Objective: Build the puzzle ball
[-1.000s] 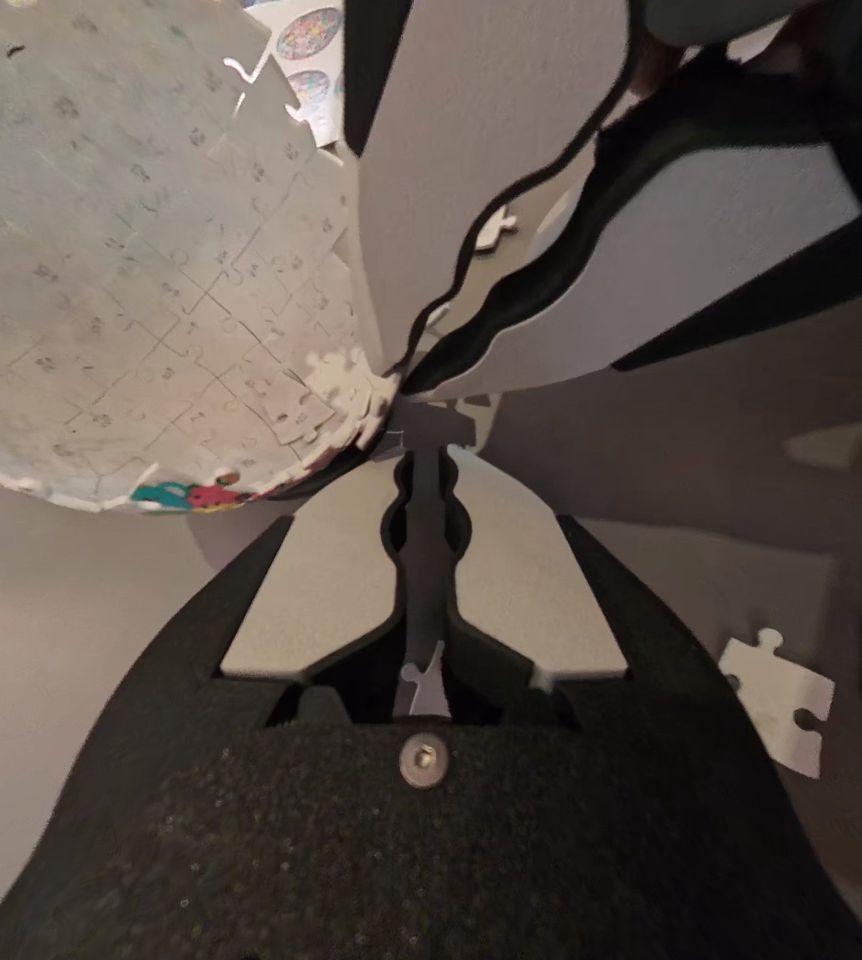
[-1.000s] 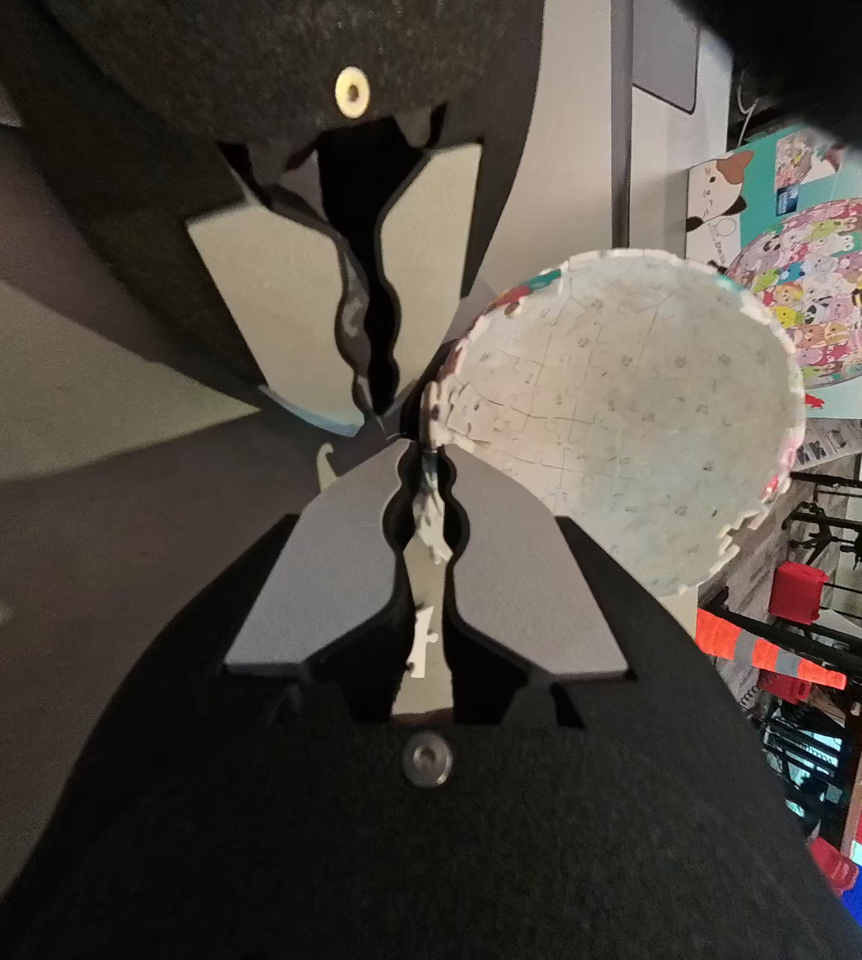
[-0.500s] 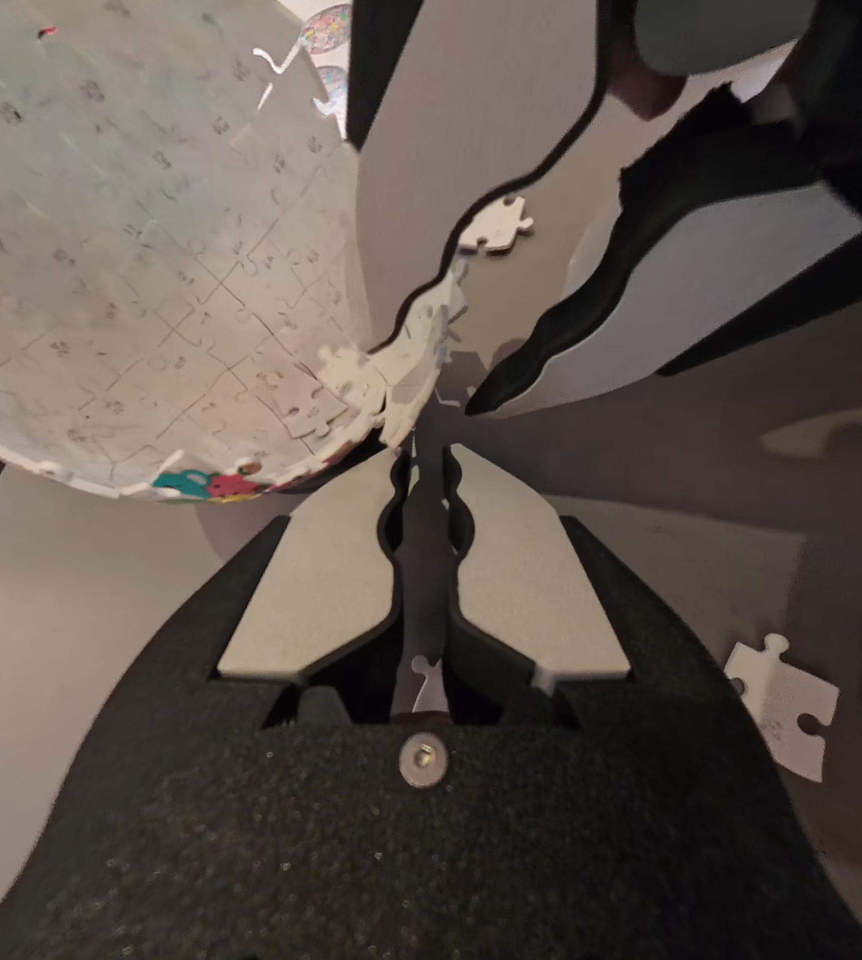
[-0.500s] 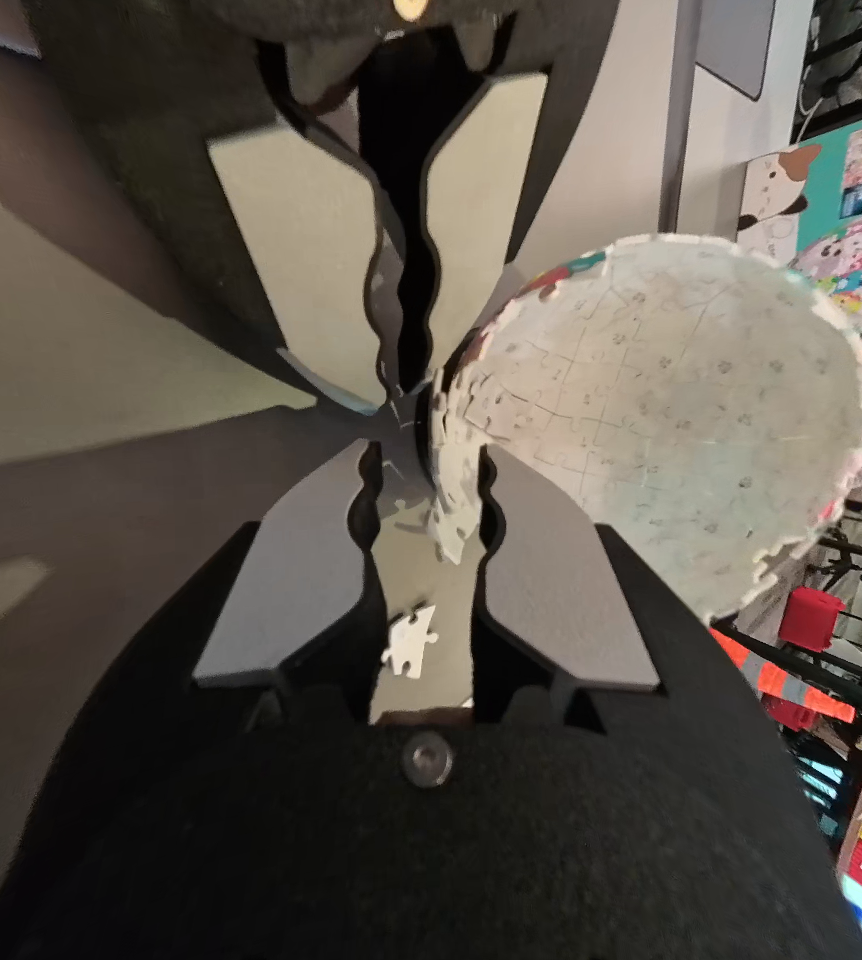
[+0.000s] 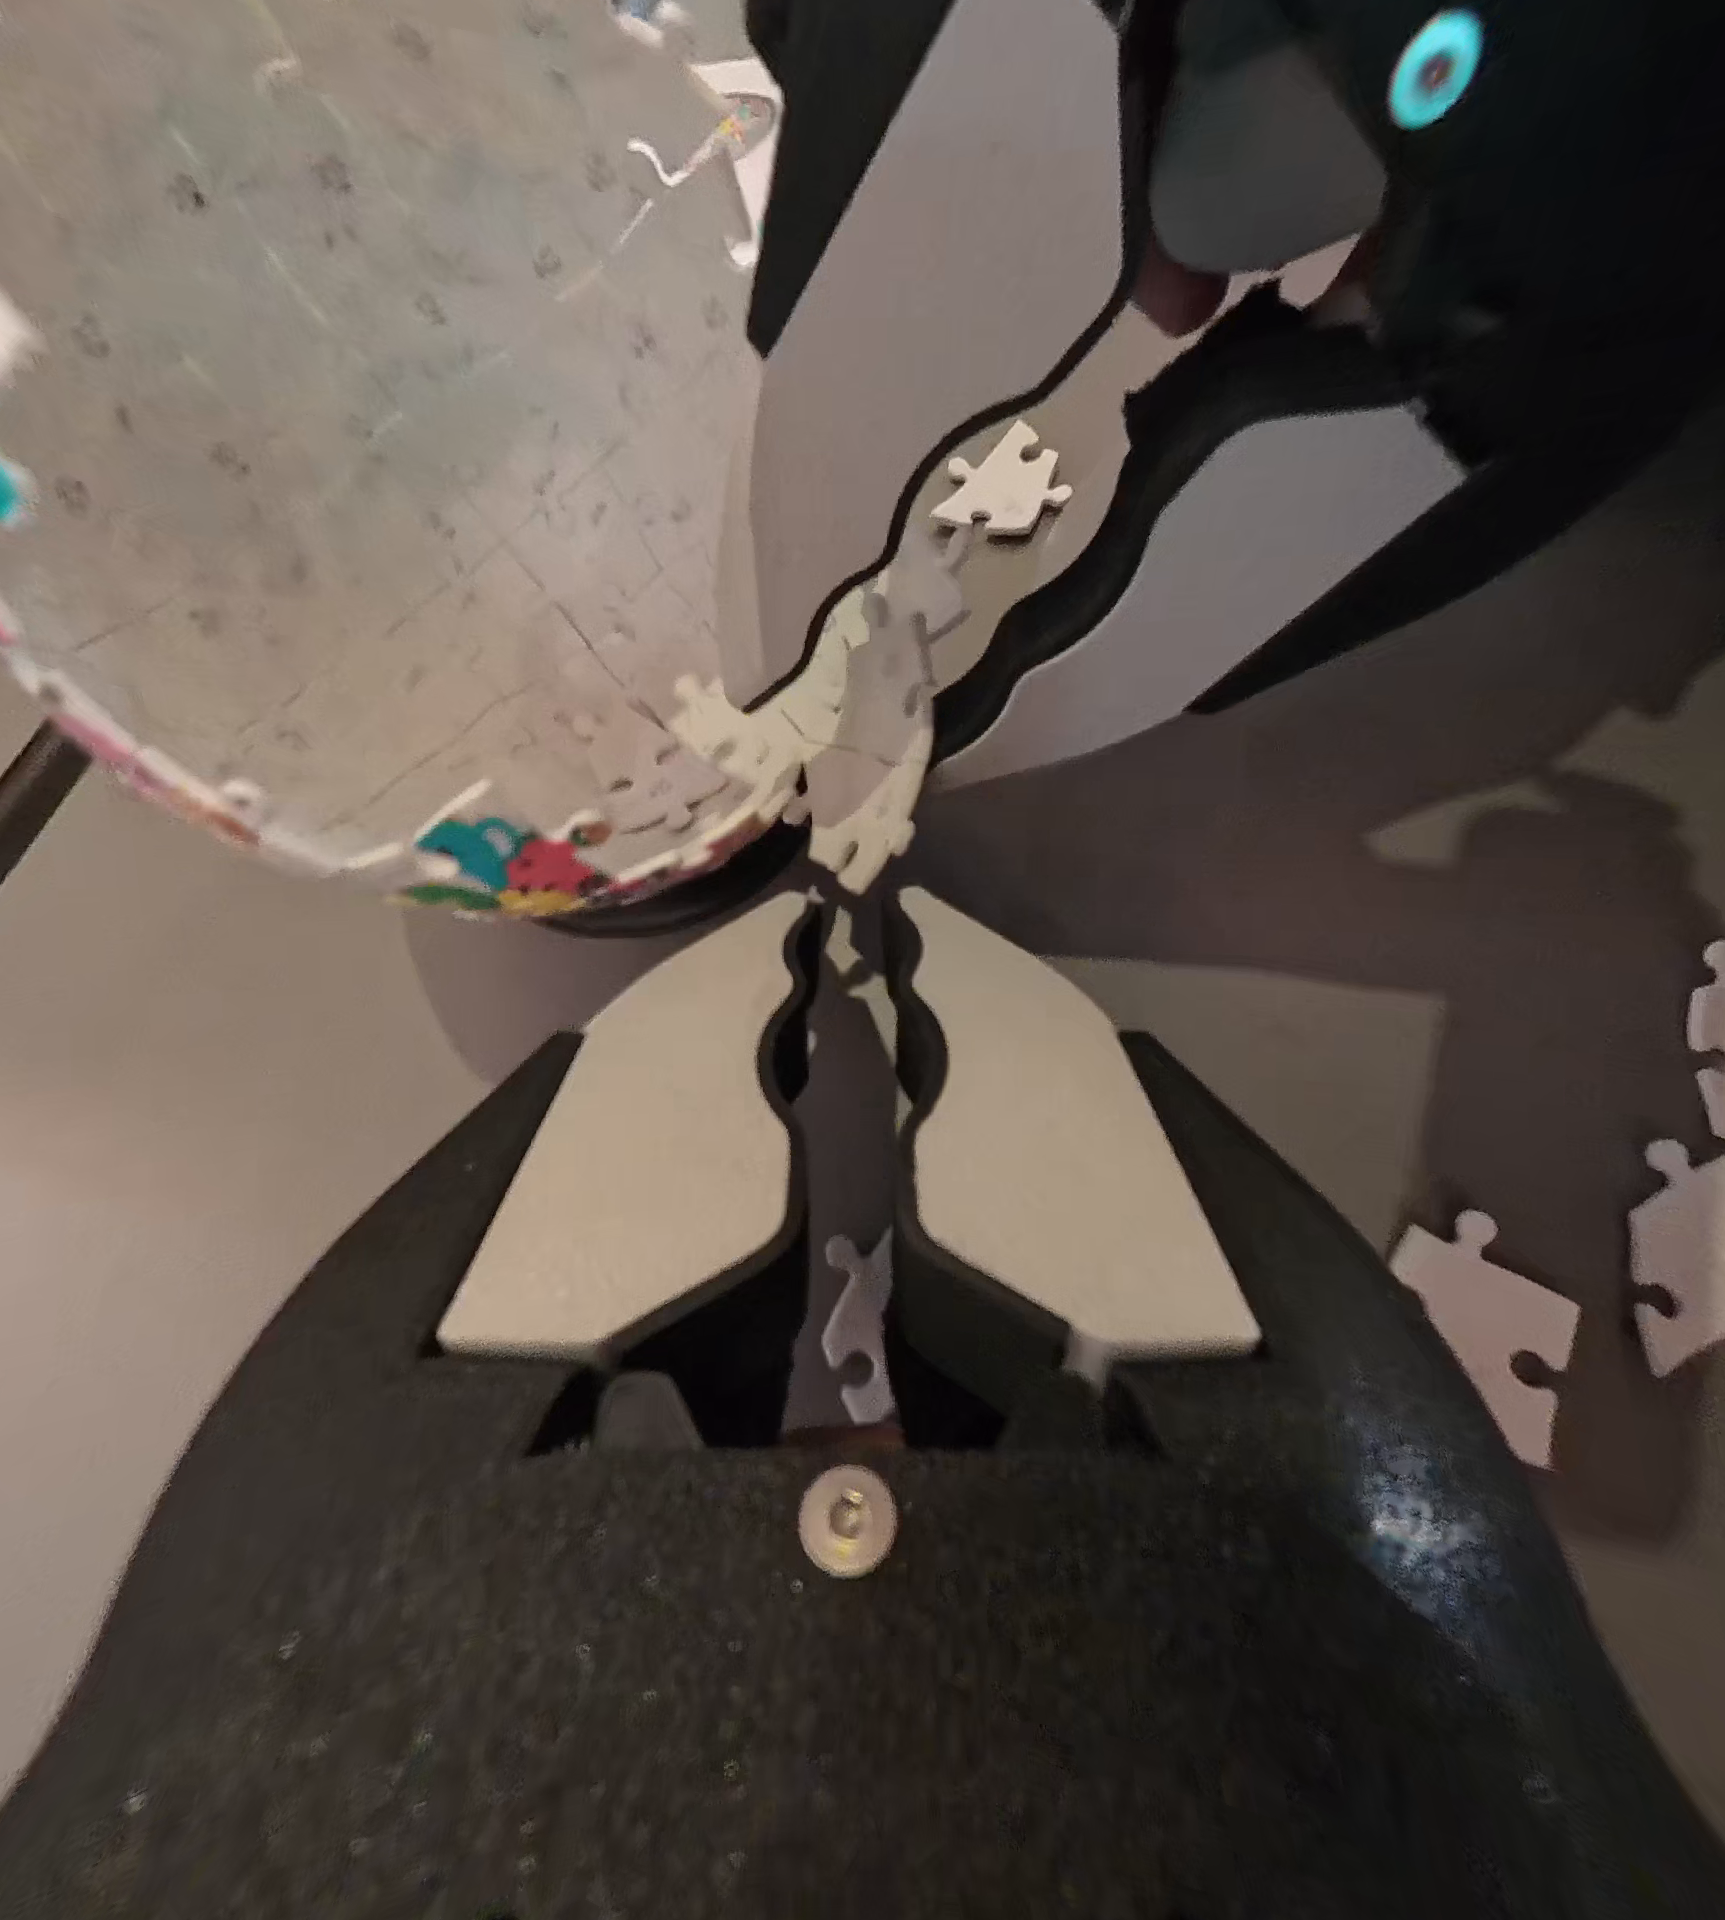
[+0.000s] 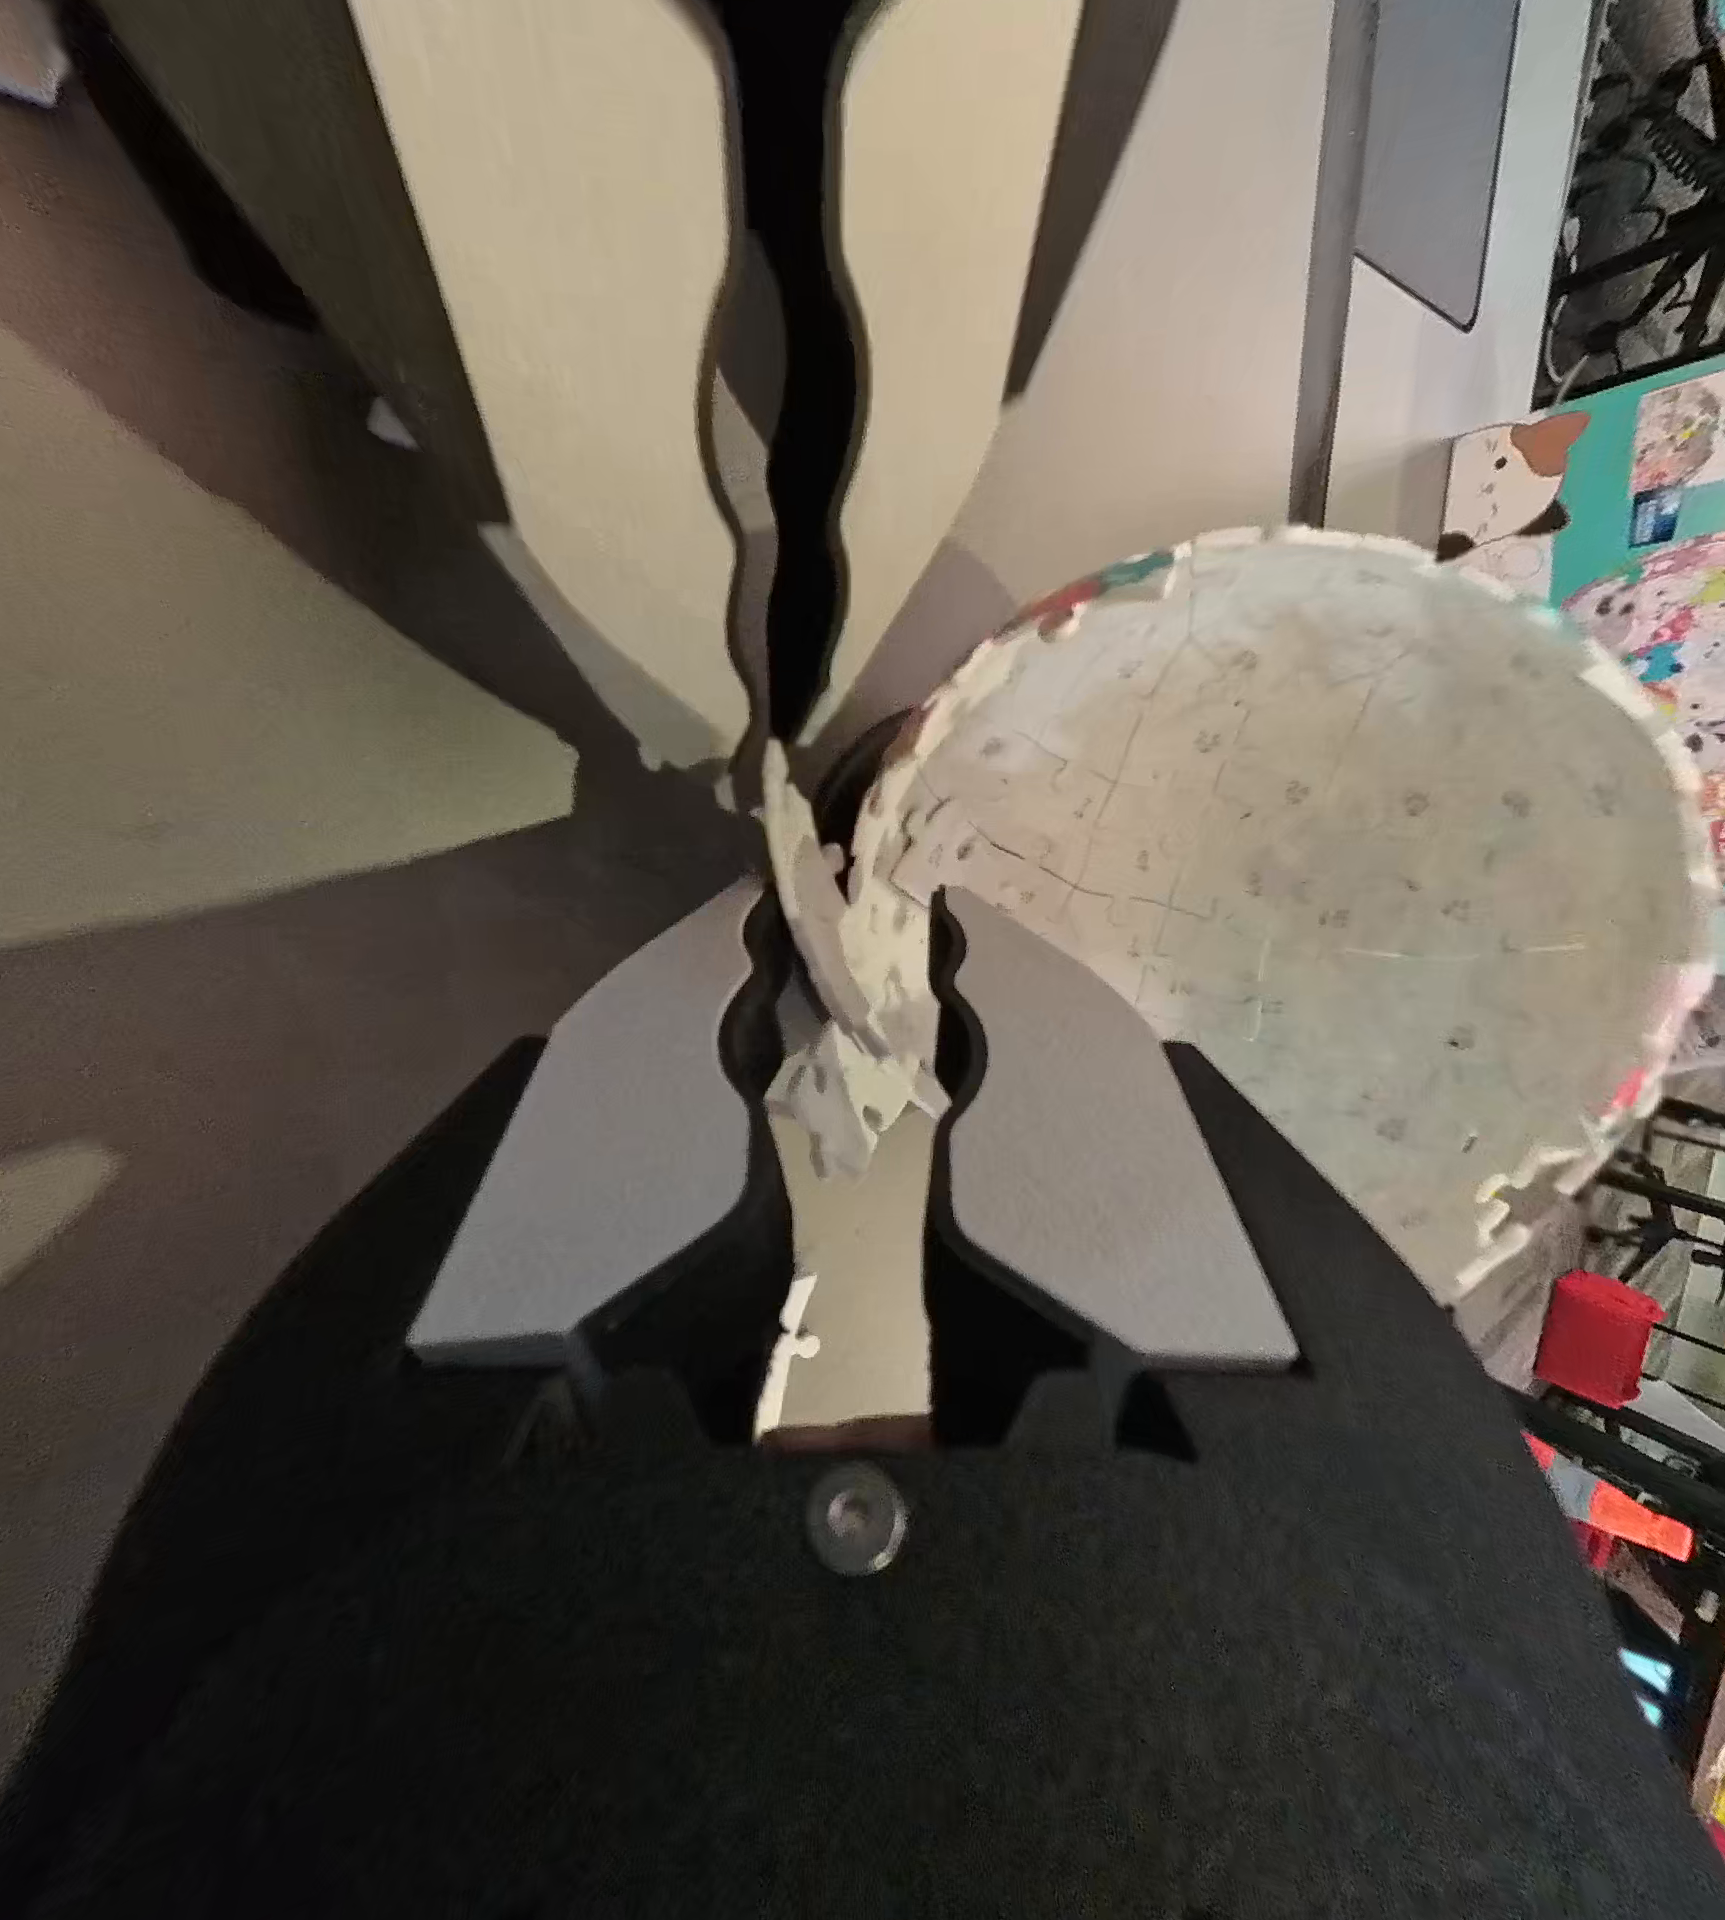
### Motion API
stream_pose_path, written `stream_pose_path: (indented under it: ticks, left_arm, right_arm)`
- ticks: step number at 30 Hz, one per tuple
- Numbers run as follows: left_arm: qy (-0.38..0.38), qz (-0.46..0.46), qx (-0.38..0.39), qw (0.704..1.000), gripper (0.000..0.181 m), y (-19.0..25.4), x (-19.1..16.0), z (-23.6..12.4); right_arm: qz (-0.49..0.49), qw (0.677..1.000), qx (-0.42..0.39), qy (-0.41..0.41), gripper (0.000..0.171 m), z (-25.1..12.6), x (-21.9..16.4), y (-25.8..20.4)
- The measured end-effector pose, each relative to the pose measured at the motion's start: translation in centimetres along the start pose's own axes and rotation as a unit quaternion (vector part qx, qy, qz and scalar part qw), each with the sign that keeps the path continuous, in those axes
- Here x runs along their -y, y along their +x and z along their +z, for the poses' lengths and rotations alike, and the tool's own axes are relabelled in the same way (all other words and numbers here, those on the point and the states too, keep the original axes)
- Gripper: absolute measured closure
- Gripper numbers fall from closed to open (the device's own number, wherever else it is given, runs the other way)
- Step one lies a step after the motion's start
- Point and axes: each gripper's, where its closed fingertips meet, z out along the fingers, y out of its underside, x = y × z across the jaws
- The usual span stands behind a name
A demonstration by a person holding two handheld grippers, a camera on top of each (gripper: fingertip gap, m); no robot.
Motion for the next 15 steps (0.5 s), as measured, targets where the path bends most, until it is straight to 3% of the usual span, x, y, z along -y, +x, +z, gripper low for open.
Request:
stream_pose_path:
  ticks: [7, 15]
  left_arm:
    - [0.053, -0.089, -0.009, 0.995, 0.17, -2.0, -0.6, -3.6]
    - [0.06, -0.121, -0.043, 0.99, 0.168, -1.8, -0.7, -4.1]
  right_arm:
    - [0.049, 0.998, -0.013, -0.024, 0.147, 0.4, 0.1, 0.2]
    - [0.028, 0.998, -0.056, -0.002, 0.166, -0.4, 0.7, -0.2]
